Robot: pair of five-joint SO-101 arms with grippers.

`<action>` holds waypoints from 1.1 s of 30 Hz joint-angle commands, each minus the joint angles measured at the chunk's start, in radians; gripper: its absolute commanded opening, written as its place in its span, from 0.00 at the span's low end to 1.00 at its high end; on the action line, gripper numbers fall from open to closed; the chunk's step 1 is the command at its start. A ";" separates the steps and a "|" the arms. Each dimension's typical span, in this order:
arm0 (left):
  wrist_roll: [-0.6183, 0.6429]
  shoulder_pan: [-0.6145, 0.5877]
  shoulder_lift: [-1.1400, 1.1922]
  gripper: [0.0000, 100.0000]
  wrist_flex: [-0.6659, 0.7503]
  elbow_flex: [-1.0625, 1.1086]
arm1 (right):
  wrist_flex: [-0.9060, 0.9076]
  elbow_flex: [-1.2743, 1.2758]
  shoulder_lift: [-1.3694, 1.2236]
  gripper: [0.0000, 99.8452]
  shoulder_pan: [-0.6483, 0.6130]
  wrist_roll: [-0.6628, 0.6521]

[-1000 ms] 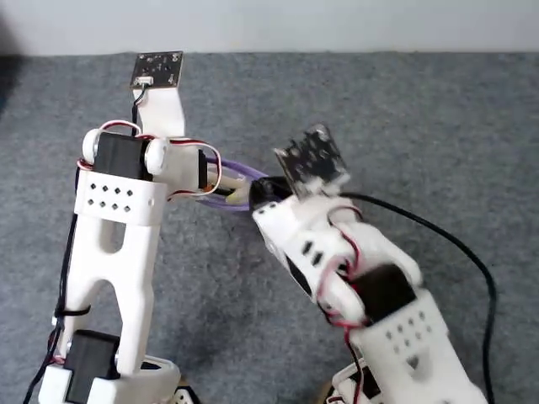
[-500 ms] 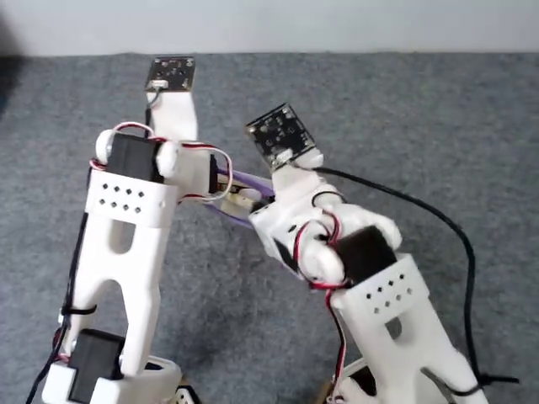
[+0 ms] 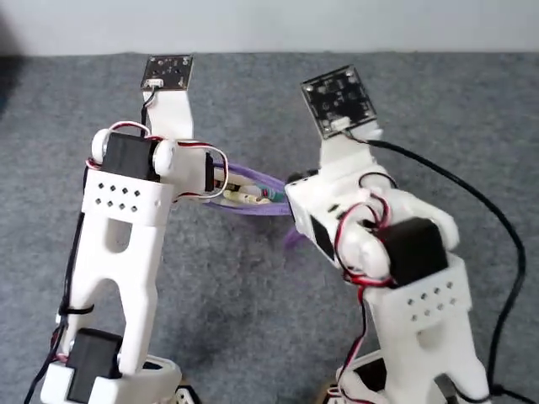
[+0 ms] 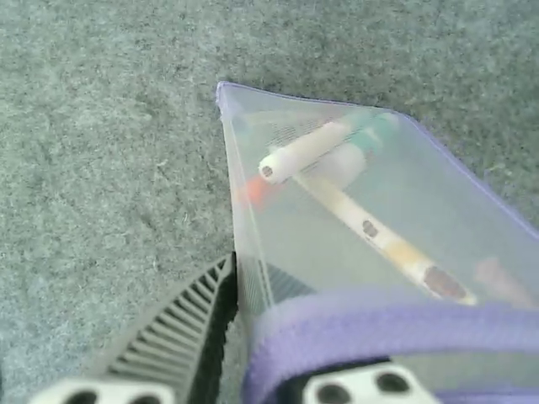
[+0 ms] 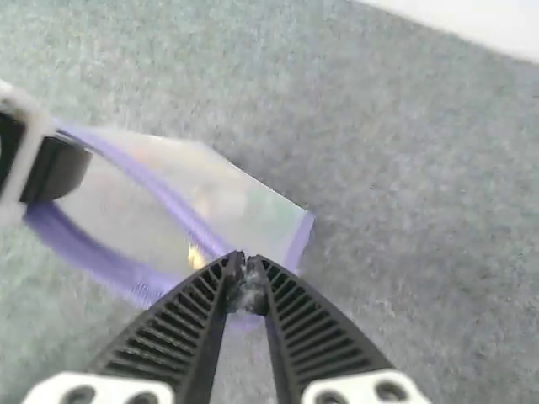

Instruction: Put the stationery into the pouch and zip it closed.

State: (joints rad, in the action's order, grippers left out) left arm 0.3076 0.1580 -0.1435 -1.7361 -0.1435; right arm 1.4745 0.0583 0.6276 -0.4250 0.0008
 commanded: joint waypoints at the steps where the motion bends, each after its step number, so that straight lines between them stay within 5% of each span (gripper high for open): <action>1: 0.006 -0.011 -0.012 0.01 -0.003 -0.012 | 0.107 -0.052 0.031 0.05 0.010 0.020; 8: 0.006 -0.012 -0.014 0.01 -0.003 -0.012 | 0.216 0.114 0.045 0.28 0.097 0.014; 22: 0.005 -0.012 -0.014 0.01 -0.008 -0.012 | -0.275 0.827 0.496 0.28 0.079 -0.138; 33: 0.005 -0.008 -0.014 0.01 -0.008 -0.012 | -0.621 1.077 0.515 0.28 0.074 -0.149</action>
State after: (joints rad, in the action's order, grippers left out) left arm 0.3076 0.1550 -0.1435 -1.7361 -0.1435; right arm 0.9513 1.1124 1.1231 -0.3437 -0.1358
